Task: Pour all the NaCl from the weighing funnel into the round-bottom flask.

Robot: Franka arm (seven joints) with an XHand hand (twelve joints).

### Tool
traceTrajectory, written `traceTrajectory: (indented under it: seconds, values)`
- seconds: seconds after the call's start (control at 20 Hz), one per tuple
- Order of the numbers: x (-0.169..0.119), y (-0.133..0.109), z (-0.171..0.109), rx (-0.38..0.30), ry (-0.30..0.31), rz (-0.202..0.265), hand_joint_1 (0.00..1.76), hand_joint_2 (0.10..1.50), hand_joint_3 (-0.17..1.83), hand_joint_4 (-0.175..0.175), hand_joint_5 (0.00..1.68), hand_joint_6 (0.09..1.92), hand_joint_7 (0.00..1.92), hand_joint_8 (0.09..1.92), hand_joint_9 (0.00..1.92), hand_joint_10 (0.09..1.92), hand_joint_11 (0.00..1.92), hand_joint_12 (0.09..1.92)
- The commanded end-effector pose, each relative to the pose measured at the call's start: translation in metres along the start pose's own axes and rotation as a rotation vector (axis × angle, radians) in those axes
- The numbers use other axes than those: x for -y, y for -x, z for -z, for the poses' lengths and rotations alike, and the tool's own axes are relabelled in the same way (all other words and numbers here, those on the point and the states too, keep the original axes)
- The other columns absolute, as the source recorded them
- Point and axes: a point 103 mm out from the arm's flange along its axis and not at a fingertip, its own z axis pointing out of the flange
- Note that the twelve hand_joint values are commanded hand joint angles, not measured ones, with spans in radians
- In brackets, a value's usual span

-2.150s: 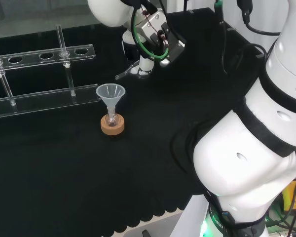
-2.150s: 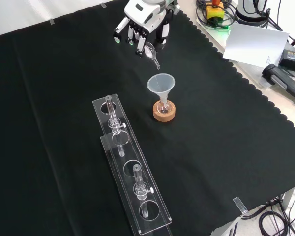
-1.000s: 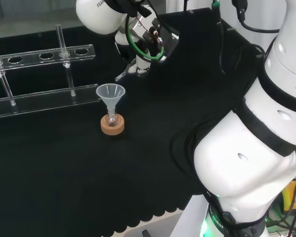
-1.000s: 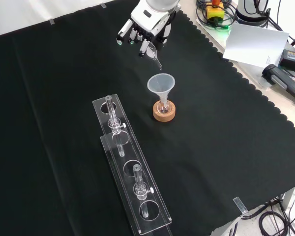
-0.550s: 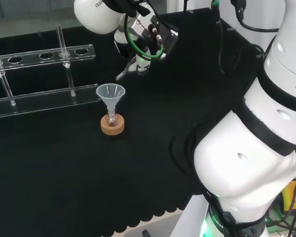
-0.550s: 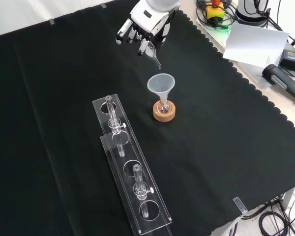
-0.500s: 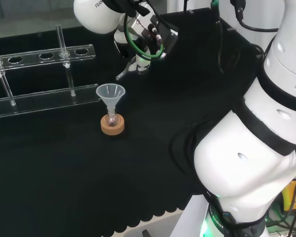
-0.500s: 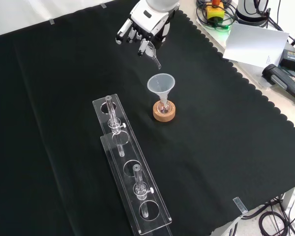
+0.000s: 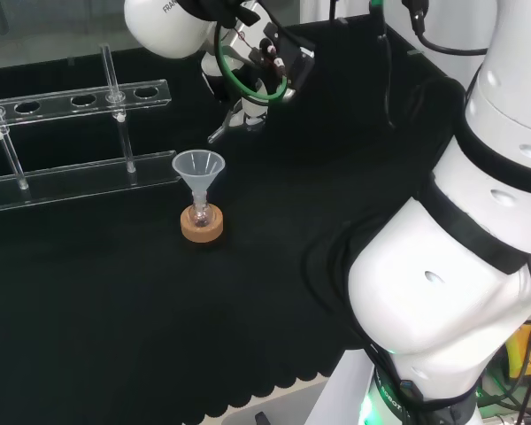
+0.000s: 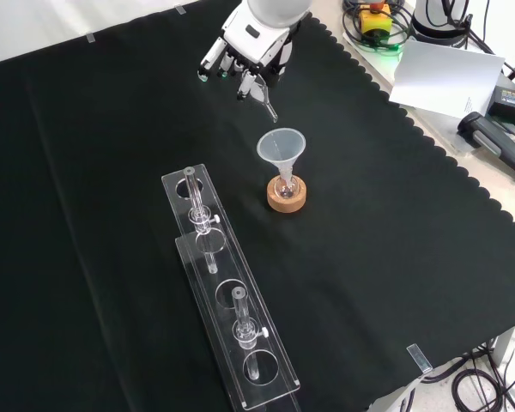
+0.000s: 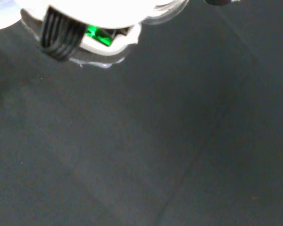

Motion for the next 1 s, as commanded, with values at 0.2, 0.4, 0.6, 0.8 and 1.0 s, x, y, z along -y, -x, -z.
traceTrajectory:
  seconds: [0.2, 0.4, 0.6, 0.8, 1.0]
  values:
    - [-0.0060, -0.0034, 0.0018, 0.043, -0.018, 0.032, 1.12, 0.58, 0.76, 0.175, 1.34, 0.59, 1.69, 0.20, 1.31, 0.12, 0.00, 1.43]
    - [-0.0054, -0.0034, -0.0001, 0.051, -0.031, 0.035, 1.12, 0.58, 0.76, 0.175, 1.34, 0.59, 1.69, 0.20, 1.31, 0.12, 0.00, 1.43]
    - [-0.0062, -0.0038, 0.0008, 0.076, -0.044, 0.031, 1.13, 0.58, 0.76, 0.175, 1.34, 0.59, 1.70, 0.20, 1.31, 0.12, 0.00, 1.43]
    - [-0.0082, -0.0039, 0.0036, 0.095, -0.047, 0.035, 1.13, 0.57, 0.76, 0.175, 1.34, 0.59, 1.70, 0.20, 1.31, 0.11, 0.00, 1.43]
    - [-0.0106, -0.0044, 0.0039, 0.111, -0.058, 0.043, 1.13, 0.57, 0.77, 0.175, 1.34, 0.60, 1.70, 0.19, 1.31, 0.11, 0.00, 1.43]
